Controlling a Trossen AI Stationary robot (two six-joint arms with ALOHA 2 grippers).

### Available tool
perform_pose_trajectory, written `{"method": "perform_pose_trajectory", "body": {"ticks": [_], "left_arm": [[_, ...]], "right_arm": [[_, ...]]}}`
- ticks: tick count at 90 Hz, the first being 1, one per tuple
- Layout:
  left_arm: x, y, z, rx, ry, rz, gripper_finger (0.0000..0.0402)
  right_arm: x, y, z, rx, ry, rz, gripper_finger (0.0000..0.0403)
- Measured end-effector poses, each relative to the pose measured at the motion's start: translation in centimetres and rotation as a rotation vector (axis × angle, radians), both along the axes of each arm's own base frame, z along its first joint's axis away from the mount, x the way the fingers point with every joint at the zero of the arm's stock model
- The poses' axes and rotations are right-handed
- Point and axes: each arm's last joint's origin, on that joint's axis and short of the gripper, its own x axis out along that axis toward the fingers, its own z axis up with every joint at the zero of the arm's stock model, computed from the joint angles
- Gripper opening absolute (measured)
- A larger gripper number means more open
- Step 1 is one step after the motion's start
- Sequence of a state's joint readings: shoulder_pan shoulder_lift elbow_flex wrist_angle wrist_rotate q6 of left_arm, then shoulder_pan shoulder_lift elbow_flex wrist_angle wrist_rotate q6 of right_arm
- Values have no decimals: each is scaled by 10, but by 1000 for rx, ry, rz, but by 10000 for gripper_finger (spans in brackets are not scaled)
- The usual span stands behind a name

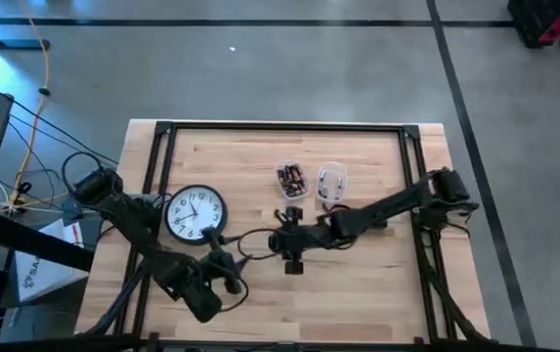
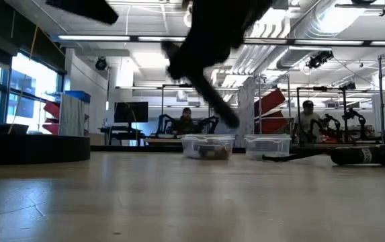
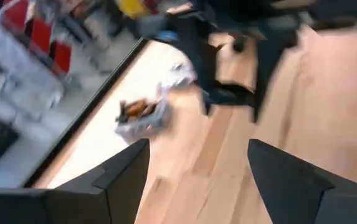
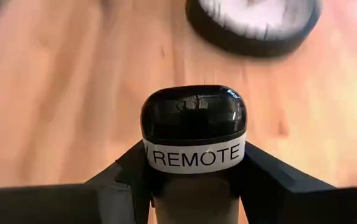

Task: Insert battery
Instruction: Open the battery cover of the black remote

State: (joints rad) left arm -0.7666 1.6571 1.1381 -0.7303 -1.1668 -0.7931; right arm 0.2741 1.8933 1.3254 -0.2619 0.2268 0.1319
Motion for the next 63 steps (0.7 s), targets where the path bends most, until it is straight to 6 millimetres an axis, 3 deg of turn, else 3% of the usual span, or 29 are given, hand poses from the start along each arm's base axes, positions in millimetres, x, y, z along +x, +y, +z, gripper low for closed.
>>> {"method": "perform_pose_trajectory", "body": {"ticks": [22,43,63], "left_arm": [[5,13,-10,-36,30,82,247],[19,23,-25,-127,147,119,247],[45,34,-48,-195,261,106,247]], "right_arm": [[11,-5,-42,-38,87,-8,164],[15,-11,-60,-6,138,-21,173],[16,-14,-61,29,148,-17,200]]}}
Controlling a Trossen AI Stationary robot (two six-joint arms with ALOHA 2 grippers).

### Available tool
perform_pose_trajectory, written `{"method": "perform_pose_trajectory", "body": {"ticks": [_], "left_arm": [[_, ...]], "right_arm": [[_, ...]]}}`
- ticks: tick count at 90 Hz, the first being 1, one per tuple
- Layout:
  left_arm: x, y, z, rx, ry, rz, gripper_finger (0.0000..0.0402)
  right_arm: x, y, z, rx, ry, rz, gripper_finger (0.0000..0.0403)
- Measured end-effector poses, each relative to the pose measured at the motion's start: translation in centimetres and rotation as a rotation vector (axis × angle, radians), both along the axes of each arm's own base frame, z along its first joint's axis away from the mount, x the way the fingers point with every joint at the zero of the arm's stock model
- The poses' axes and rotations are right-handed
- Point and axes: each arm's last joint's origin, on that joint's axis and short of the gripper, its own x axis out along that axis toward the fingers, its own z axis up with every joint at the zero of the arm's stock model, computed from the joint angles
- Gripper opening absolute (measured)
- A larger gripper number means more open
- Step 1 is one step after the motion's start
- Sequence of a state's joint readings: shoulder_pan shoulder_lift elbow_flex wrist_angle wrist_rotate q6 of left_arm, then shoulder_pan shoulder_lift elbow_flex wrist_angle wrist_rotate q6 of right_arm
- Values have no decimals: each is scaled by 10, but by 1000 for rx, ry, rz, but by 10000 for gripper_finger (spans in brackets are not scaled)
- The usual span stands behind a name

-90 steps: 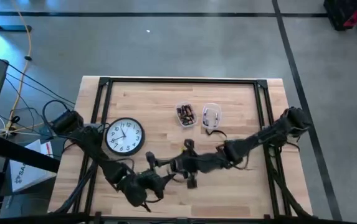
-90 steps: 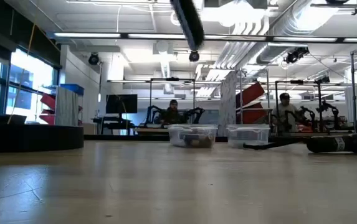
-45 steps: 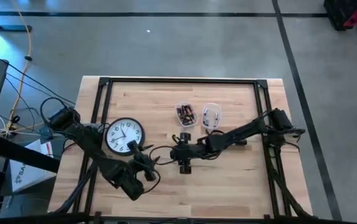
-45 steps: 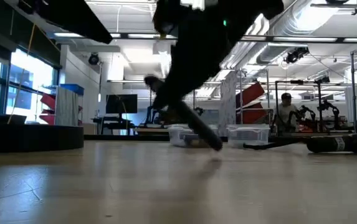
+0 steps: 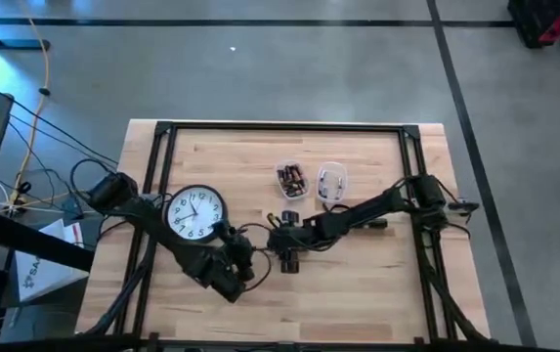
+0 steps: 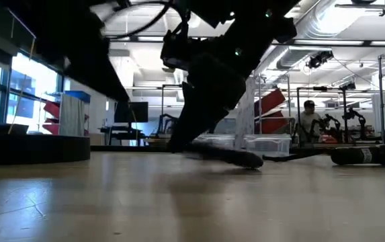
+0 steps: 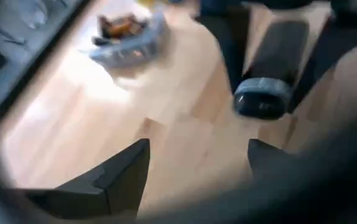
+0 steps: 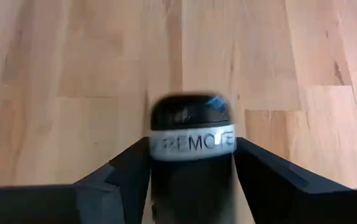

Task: Insert battery
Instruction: Open the battery cover of the black remote

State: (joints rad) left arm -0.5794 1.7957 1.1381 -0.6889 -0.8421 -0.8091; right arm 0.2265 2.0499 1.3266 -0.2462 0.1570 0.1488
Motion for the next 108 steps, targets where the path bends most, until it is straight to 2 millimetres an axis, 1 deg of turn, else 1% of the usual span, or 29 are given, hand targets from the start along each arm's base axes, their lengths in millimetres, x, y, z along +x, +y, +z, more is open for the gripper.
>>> {"method": "perform_pose_trajectory", "body": {"ticks": [10,18,22,27,41,46,50,59,66,71,81,89,97,108], "left_arm": [[14,7,-5,-100,20,-22,247],[23,10,-10,-122,23,-46,243],[27,11,-12,-128,25,-60,240],[31,11,-15,-139,29,-84,237],[47,15,-26,-133,26,-156,226],[54,17,-29,-123,4,-176,222],[59,19,-32,-118,-12,-193,219],[69,24,-44,-151,8,-248,212],[72,24,-49,-159,9,-270,207],[73,25,-50,-149,12,-272,205],[73,24,-49,-134,22,-301,204],[72,26,-42,-145,22,-318,204],[72,28,-31,-144,13,-343,204],[64,41,-19,-124,89,-338,204]], "right_arm": [[0,0,0,7,7,22,212],[-1,1,-1,4,17,38,220],[-4,1,3,2,27,55,223],[-9,0,13,-4,42,64,223],[-24,-5,52,-30,29,54,224],[-28,-3,58,-33,31,55,224],[-31,1,59,-33,36,62,224],[-35,8,56,-34,53,66,224],[-41,14,42,-18,31,46,224],[-50,16,30,-3,24,24,224],[-66,21,16,38,-41,-29,224],[-76,23,5,50,-87,-64,224],[-79,26,0,45,-181,-89,224],[-83,26,-6,25,-282,-128,224]]}}
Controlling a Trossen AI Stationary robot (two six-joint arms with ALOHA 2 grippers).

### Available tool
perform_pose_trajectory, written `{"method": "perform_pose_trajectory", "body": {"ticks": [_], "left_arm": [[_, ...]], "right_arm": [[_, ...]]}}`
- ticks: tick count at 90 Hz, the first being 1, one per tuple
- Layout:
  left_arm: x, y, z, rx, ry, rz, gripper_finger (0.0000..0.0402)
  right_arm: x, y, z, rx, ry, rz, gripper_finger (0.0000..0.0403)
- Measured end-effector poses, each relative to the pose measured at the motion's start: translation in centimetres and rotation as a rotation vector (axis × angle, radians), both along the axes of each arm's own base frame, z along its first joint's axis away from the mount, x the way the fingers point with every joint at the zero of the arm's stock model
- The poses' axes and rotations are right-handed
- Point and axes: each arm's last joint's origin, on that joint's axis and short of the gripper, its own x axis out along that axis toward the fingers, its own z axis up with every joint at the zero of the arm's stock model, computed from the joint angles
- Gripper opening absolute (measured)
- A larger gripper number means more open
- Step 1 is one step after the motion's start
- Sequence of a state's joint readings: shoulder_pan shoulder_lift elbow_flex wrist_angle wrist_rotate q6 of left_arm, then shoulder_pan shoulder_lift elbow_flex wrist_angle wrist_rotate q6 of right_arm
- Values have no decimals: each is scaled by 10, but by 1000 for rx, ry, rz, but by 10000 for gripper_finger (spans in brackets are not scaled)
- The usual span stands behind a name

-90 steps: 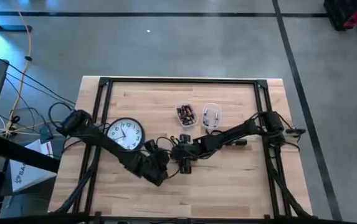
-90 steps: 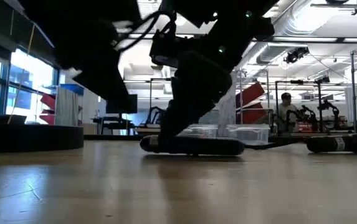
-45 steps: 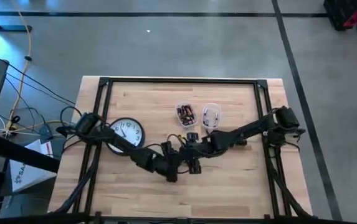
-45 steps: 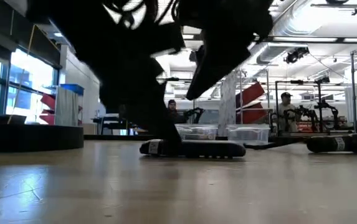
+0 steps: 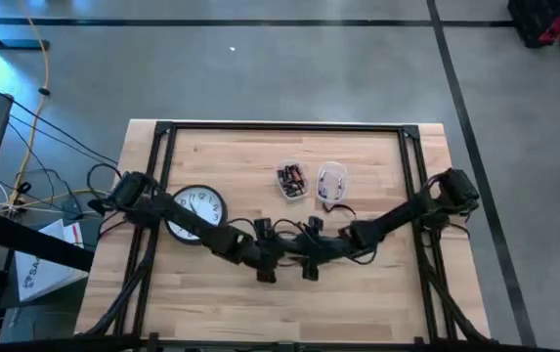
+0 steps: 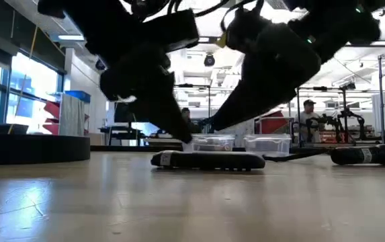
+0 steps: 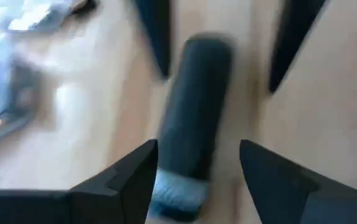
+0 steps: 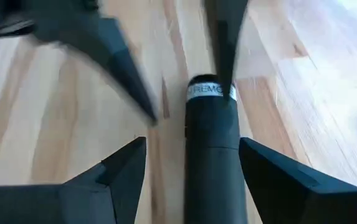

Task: Insert battery
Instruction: Open the battery cover of the black remote

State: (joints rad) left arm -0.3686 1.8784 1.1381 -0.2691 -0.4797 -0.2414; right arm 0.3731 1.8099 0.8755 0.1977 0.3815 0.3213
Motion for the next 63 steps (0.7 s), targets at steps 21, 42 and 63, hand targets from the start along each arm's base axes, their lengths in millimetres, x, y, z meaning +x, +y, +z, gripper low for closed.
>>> {"method": "perform_pose_trajectory", "body": {"ticks": [21,42,63], "left_arm": [[3,16,15,-87,17,-89,204],[12,26,0,-85,44,-117,204],[21,37,-15,-117,54,-121,204]], "right_arm": [[-11,-5,-13,-13,-79,-36,224],[-16,-7,-21,-26,-122,-19,204],[-12,-6,-35,-51,-132,0,173]]}}
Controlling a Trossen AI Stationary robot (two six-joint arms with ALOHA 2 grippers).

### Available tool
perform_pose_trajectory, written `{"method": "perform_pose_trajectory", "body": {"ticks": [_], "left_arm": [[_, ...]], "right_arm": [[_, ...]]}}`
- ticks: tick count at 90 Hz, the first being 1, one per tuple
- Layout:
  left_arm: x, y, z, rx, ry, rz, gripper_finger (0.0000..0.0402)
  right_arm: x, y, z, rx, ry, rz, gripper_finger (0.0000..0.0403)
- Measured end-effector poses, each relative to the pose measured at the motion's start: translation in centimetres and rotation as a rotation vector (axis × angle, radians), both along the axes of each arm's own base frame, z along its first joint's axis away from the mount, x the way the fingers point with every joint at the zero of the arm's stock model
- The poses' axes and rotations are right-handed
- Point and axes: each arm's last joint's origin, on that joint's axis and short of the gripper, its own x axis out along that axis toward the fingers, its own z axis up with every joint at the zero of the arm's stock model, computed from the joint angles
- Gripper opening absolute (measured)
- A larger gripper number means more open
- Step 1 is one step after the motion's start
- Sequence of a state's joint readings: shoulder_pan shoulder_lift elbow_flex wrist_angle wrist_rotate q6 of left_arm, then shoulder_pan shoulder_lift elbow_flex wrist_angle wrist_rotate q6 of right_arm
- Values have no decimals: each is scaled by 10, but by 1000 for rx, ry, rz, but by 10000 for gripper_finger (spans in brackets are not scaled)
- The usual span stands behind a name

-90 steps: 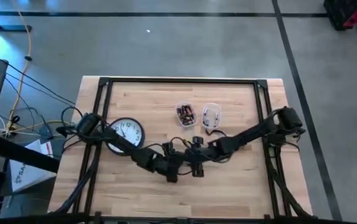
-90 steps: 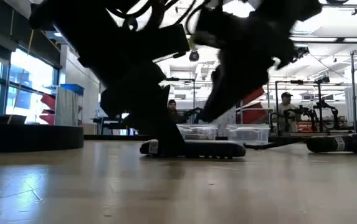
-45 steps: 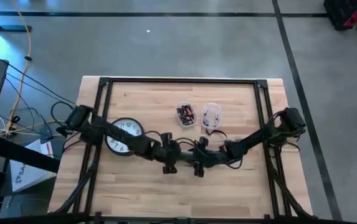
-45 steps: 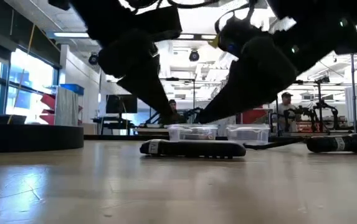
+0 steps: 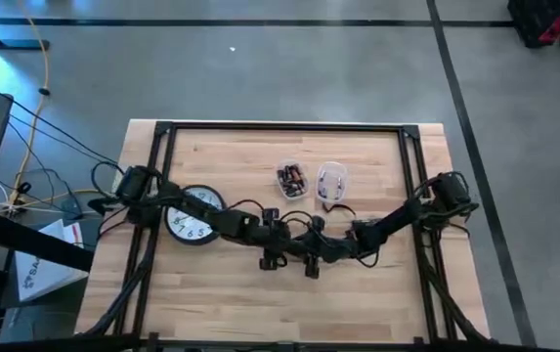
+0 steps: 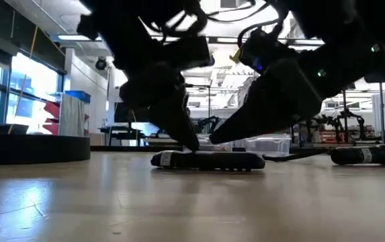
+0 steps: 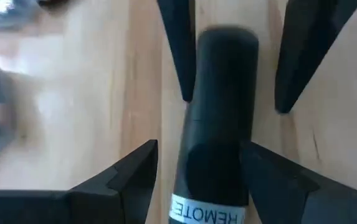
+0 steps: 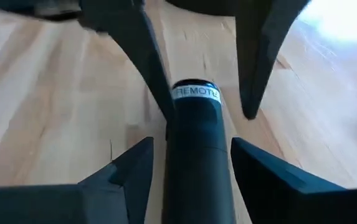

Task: Insert battery
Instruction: Open the battery cover of the black remote

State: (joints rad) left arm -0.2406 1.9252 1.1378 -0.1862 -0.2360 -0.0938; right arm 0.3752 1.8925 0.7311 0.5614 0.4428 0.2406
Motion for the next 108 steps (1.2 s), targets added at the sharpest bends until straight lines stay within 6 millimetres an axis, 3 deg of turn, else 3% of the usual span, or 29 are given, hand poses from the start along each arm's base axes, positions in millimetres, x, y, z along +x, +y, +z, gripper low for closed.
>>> {"method": "perform_pose_trajectory", "body": {"ticks": [27,73,108], "left_arm": [[4,0,-18,-25,34,-17,204],[4,0,-19,-41,35,-15,204],[5,1,-19,-58,28,19,204]], "right_arm": [[0,-4,-3,-7,33,-6,137],[3,-6,-17,-3,53,-5,123],[-16,3,-3,19,184,-13,123]]}}
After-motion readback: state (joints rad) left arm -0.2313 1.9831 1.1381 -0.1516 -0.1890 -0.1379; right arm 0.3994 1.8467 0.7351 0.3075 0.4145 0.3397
